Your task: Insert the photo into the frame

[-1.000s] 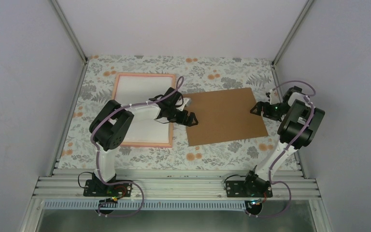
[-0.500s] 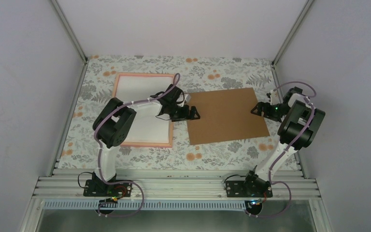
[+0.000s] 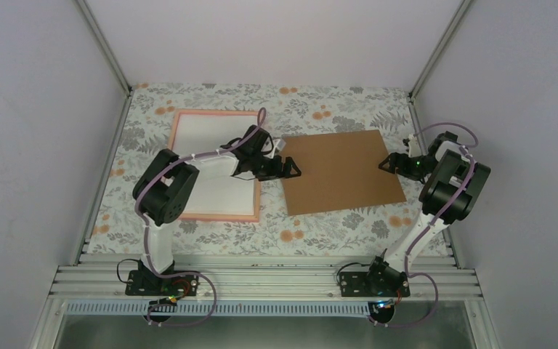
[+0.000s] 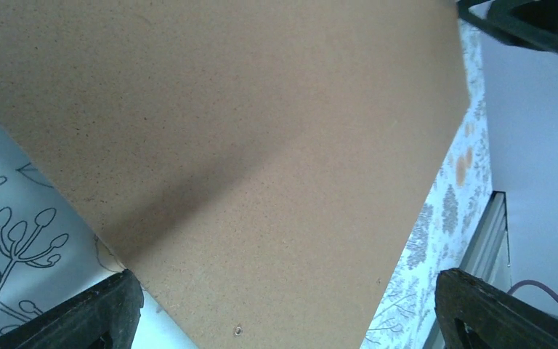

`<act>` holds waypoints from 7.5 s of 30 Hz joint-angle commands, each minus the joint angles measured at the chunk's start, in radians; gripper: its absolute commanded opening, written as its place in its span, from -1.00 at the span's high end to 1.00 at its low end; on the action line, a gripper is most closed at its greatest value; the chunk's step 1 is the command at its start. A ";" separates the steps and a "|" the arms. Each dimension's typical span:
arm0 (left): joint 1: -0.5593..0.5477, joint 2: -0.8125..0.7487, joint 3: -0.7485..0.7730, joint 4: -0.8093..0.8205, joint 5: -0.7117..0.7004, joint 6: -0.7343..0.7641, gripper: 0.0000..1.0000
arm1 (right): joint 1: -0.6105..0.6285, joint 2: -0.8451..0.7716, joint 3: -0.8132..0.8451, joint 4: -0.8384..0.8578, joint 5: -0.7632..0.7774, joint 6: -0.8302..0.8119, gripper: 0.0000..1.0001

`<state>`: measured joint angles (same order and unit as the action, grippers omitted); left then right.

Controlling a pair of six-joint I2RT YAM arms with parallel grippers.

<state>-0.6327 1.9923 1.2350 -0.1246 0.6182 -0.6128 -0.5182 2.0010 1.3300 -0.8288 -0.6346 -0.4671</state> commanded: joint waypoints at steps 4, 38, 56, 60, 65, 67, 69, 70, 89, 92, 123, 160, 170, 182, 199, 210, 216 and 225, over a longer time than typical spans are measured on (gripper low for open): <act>-0.003 -0.151 0.022 0.061 0.078 0.107 -1.00 | 0.054 0.058 -0.053 -0.066 -0.047 0.000 -0.86; 0.356 -0.175 -0.134 -0.182 -0.035 0.294 -0.96 | 0.200 -0.019 -0.088 -0.009 -0.101 0.086 -0.87; 0.340 -0.040 -0.055 -0.006 0.243 0.219 -0.73 | 0.200 0.004 -0.096 -0.006 -0.125 0.082 -0.87; 0.333 -0.047 -0.043 0.038 0.300 0.158 -0.60 | 0.198 0.004 -0.098 -0.002 -0.117 0.080 -0.87; 0.307 -0.116 -0.051 0.096 0.334 0.077 -0.40 | 0.199 0.006 -0.091 0.000 -0.122 0.082 -0.87; 0.289 -0.158 -0.050 0.115 0.341 0.062 -0.36 | 0.197 0.009 -0.086 0.002 -0.121 0.082 -0.87; 0.266 -0.192 -0.052 0.141 0.342 0.043 -0.36 | 0.198 0.014 -0.082 0.000 -0.128 0.081 -0.87; 0.256 -0.204 -0.056 0.156 0.341 0.028 -0.36 | 0.196 0.017 -0.080 0.000 -0.131 0.081 -0.87; 0.273 -0.159 -0.036 0.229 0.326 -0.368 0.91 | 0.201 -0.377 -0.098 0.091 -0.206 -0.016 -0.88; 0.297 -0.182 -0.038 0.236 0.362 -0.443 0.95 | 0.248 -0.544 -0.131 0.125 -0.183 -0.056 -0.90; 0.365 -0.225 -0.186 0.497 0.475 -0.866 0.95 | 1.093 -0.868 -0.530 0.513 0.652 -0.409 -0.83; 0.476 -0.244 0.124 -0.086 0.224 -0.149 -1.00 | 0.923 -0.843 -0.210 0.458 0.521 -0.080 0.92; 0.681 -0.234 0.388 -0.426 0.048 0.367 -1.00 | 0.648 -0.838 -0.053 0.333 0.115 0.300 0.92; 1.040 -0.138 0.340 -0.572 -0.017 0.954 -1.00 | 0.374 -0.784 -0.118 0.438 -0.346 0.675 0.92; 1.145 0.124 0.384 -0.779 0.155 1.183 -0.92 | 0.209 -0.752 -0.290 0.651 -0.562 0.946 0.93; 1.062 0.166 0.265 -0.728 0.193 1.184 -0.73 | 0.193 -0.740 -0.282 0.649 -0.594 0.959 0.93; 0.953 0.125 0.155 -0.660 0.240 1.144 -0.71 | 0.190 -0.718 -0.273 0.647 -0.602 0.956 0.93; 0.747 0.098 0.023 -0.499 0.360 0.939 -0.70 | 0.189 -0.718 -0.319 0.671 -0.597 0.984 0.93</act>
<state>0.1864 2.0823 1.3346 -0.6880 0.9039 0.4591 -0.3168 1.2915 1.0359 -0.2234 -1.1698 0.4732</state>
